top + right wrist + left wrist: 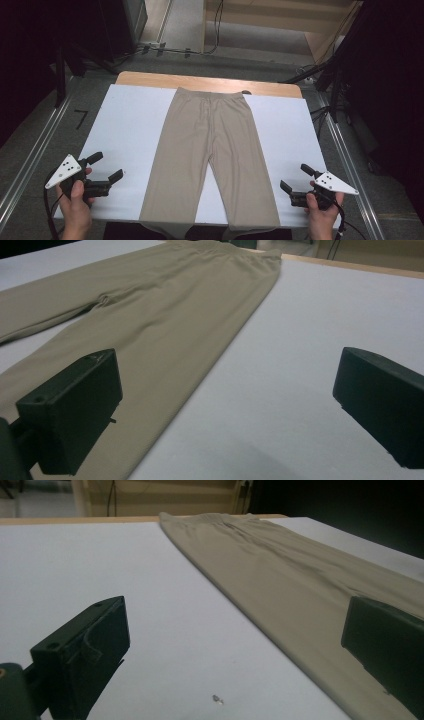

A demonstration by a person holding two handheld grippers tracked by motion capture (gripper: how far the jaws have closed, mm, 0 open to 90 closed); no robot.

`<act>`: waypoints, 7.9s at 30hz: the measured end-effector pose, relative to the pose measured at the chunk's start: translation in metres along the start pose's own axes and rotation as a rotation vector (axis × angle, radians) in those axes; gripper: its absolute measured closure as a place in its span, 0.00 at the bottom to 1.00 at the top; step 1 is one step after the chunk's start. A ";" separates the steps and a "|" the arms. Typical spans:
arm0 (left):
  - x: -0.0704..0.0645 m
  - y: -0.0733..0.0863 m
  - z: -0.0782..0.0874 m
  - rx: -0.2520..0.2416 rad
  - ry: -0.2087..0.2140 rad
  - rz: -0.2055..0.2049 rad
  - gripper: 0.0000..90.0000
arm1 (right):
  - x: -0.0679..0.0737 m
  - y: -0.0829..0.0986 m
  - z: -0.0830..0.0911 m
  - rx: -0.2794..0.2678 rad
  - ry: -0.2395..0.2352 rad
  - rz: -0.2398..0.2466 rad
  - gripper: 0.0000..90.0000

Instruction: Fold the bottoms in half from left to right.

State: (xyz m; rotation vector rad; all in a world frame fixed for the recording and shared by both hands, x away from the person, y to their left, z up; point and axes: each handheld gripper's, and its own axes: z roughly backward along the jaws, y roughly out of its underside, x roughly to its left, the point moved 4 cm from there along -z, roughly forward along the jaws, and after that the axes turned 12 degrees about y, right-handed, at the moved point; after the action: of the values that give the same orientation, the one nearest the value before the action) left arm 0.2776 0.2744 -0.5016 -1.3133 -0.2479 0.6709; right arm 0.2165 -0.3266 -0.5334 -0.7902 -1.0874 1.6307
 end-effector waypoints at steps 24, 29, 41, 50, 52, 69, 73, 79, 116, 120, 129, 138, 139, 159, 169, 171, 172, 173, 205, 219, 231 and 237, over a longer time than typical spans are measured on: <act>0.021 -0.105 -0.084 0.055 0.057 -0.116 0.00 | 0.032 -0.031 0.017 -0.035 -0.031 0.005 0.00; 0.034 -0.121 -0.113 0.071 0.069 -0.112 0.00 | 0.044 -0.034 0.017 -0.037 -0.060 0.028 0.00; 0.070 -0.142 -0.182 0.091 0.085 -0.020 0.07 | 0.058 -0.034 0.018 -0.028 -0.113 0.051 0.00; 0.097 -0.143 -0.241 0.193 0.024 0.089 0.26 | 0.067 -0.030 0.015 -0.022 -0.148 0.087 0.00; 0.102 -0.143 -0.254 0.223 -0.023 0.111 0.39 | 0.068 -0.029 0.015 -0.017 -0.146 0.089 0.00; 0.157 -0.110 -0.310 0.344 -0.136 0.253 0.57 | 0.076 -0.025 0.016 -0.004 -0.161 0.126 0.00; 0.160 -0.108 -0.321 0.345 -0.129 0.254 0.60 | 0.078 -0.024 0.015 0.002 -0.165 0.136 0.00; 0.169 -0.096 -0.328 0.368 -0.165 0.270 0.60 | 0.078 -0.023 0.015 0.004 -0.167 0.133 0.00; 0.090 -0.170 -0.299 0.337 -0.007 0.146 0.96 | 0.185 -0.060 0.007 0.031 -0.374 0.151 0.00; 0.085 -0.173 -0.298 0.339 -0.008 0.128 0.96 | 0.221 -0.064 -0.003 0.045 -0.393 0.149 0.20; 0.077 -0.173 -0.299 0.363 -0.014 0.108 0.96 | 0.299 -0.058 -0.037 0.152 -0.413 0.199 0.45; 0.075 -0.172 -0.293 0.371 -0.012 0.095 0.96 | 0.354 -0.046 -0.071 0.208 -0.411 0.220 0.52; 0.075 -0.171 -0.293 0.378 -0.015 0.091 0.96 | 0.359 -0.044 -0.074 0.200 -0.385 0.233 0.54; 0.084 -0.159 -0.286 0.385 -0.004 0.110 0.96 | 0.385 -0.029 -0.093 0.318 -0.325 0.325 0.99; 0.086 -0.160 -0.286 0.368 -0.015 0.116 0.96 | 0.337 -0.040 -0.055 0.214 -0.391 0.258 0.99; 0.085 -0.161 -0.288 0.357 -0.022 0.113 0.96 | 0.325 -0.044 -0.043 0.184 -0.383 0.257 0.99; 0.085 -0.161 -0.288 0.357 -0.022 0.113 0.96 | 0.325 -0.044 -0.043 0.184 -0.383 0.257 0.99; 0.084 -0.162 -0.289 0.355 -0.036 0.105 0.96 | 0.313 -0.046 -0.029 0.163 -0.380 0.260 0.99; 0.047 -0.177 -0.352 0.351 -0.107 0.053 0.97 | 0.167 0.007 0.058 0.192 -0.115 0.094 0.99; 0.045 -0.171 -0.356 0.378 -0.092 0.046 0.97 | 0.193 0.010 -0.011 0.301 -0.079 0.081 0.62; 0.051 -0.169 -0.357 0.370 -0.102 0.061 0.97 | 0.183 0.001 -0.004 0.277 -0.081 0.048 0.98; 0.049 -0.172 -0.357 0.364 -0.098 0.062 0.97 | 0.178 -0.009 0.015 0.234 -0.096 0.053 0.98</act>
State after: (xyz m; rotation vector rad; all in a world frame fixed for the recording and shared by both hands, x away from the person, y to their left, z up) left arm 0.5593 -0.0031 -0.4420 -0.9443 -0.1558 0.7934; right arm 0.1524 -0.1605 -0.5185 -0.5962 -0.9263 1.8176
